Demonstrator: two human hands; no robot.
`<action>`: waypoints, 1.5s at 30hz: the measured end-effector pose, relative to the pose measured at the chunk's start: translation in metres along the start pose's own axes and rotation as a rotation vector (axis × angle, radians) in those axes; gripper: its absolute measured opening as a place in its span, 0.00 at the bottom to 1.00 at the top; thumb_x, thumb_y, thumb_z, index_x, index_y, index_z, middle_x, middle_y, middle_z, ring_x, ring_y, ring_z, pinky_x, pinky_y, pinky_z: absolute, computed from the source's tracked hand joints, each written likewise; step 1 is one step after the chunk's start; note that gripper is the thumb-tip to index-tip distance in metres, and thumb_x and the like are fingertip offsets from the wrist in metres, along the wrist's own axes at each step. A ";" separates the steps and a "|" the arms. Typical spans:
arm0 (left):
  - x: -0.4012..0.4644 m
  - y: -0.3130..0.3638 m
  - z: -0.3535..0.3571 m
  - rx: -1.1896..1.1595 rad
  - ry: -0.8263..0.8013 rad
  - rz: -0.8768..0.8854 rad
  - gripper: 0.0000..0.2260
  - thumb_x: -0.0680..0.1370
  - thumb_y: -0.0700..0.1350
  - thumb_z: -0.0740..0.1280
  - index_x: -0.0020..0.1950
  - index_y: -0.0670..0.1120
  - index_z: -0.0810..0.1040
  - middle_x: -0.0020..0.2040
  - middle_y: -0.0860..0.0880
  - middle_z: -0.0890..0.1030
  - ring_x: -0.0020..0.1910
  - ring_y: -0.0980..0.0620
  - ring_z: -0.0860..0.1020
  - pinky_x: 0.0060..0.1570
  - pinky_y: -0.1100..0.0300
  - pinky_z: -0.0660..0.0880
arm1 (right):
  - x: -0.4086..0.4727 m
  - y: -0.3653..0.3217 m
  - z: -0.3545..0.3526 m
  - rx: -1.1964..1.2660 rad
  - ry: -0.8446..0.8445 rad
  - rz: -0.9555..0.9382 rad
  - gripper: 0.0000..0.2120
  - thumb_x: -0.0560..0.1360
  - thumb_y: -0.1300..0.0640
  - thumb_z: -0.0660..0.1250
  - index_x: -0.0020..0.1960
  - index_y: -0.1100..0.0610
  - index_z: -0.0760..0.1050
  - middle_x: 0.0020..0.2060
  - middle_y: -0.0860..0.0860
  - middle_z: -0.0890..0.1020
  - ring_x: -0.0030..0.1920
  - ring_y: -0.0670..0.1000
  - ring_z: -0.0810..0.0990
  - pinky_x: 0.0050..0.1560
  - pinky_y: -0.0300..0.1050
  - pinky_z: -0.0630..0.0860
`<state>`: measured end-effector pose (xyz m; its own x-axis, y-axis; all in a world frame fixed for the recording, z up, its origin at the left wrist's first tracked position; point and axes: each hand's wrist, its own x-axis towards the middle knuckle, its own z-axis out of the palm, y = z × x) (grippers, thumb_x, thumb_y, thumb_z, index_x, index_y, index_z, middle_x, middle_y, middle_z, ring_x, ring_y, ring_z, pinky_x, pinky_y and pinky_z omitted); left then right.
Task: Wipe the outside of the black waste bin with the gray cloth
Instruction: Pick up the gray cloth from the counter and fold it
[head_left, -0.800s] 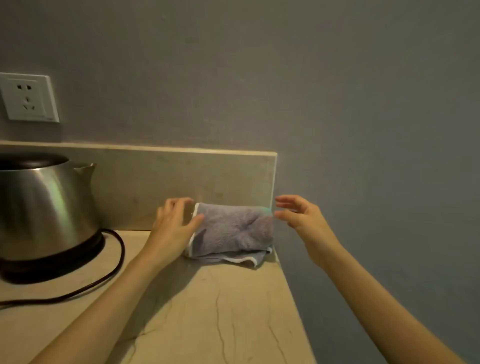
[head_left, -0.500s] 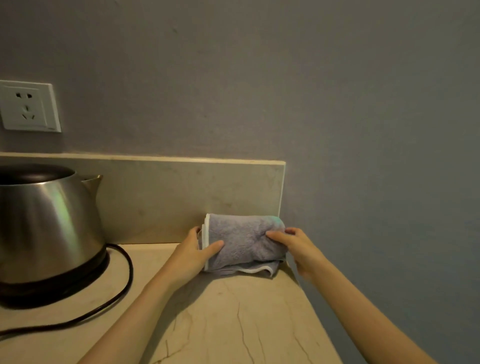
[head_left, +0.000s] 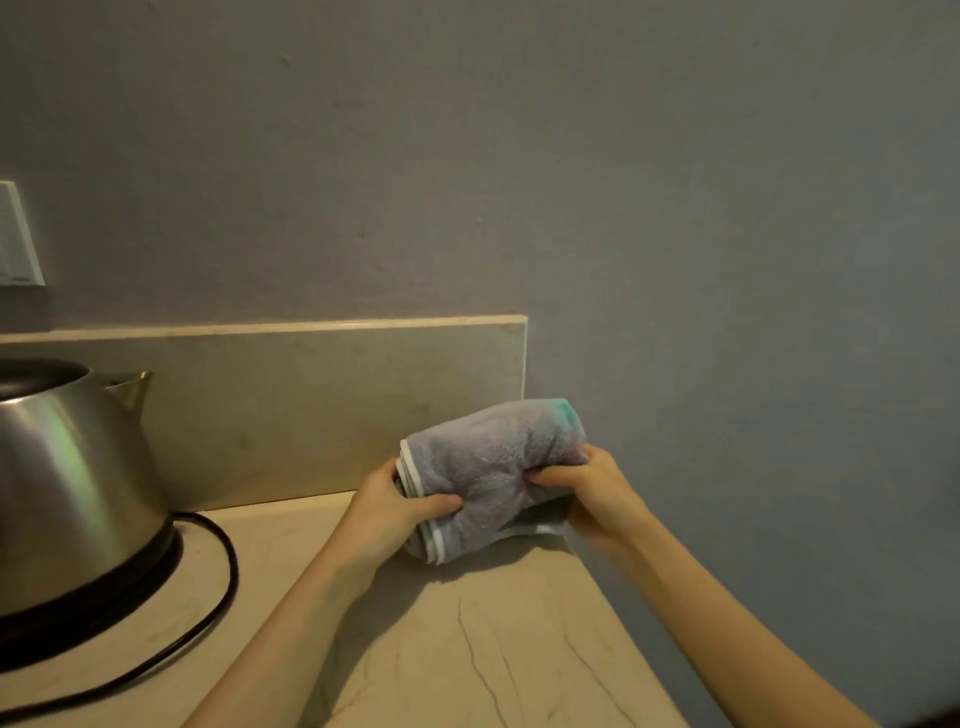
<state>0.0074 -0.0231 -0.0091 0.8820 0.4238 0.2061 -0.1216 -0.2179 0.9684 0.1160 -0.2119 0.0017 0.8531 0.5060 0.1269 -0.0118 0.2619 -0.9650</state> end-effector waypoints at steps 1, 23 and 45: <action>-0.003 0.006 0.007 -0.016 -0.014 0.016 0.18 0.65 0.36 0.77 0.50 0.49 0.78 0.45 0.52 0.85 0.42 0.58 0.83 0.35 0.69 0.76 | -0.006 -0.005 -0.006 0.045 0.011 -0.004 0.13 0.66 0.79 0.64 0.48 0.70 0.76 0.38 0.62 0.83 0.41 0.61 0.82 0.39 0.51 0.82; -0.112 0.109 0.303 -0.088 -0.312 0.298 0.17 0.67 0.44 0.77 0.54 0.50 0.80 0.48 0.55 0.85 0.49 0.57 0.82 0.42 0.68 0.76 | -0.197 -0.143 -0.276 0.131 0.123 -0.130 0.15 0.59 0.75 0.67 0.46 0.68 0.76 0.37 0.58 0.84 0.40 0.56 0.83 0.49 0.57 0.79; -0.148 0.036 0.517 -0.301 -0.397 -0.042 0.15 0.71 0.44 0.73 0.57 0.49 0.77 0.50 0.54 0.84 0.49 0.56 0.82 0.41 0.68 0.77 | -0.234 -0.053 -0.454 0.689 0.366 0.112 0.17 0.66 0.57 0.71 0.53 0.63 0.79 0.47 0.60 0.84 0.47 0.57 0.84 0.50 0.54 0.81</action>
<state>0.1077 -0.5483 -0.0775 0.9870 0.0464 0.1536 -0.1570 0.0807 0.9843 0.1540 -0.7174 -0.0814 0.9439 0.2878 -0.1617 -0.3261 0.7361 -0.5932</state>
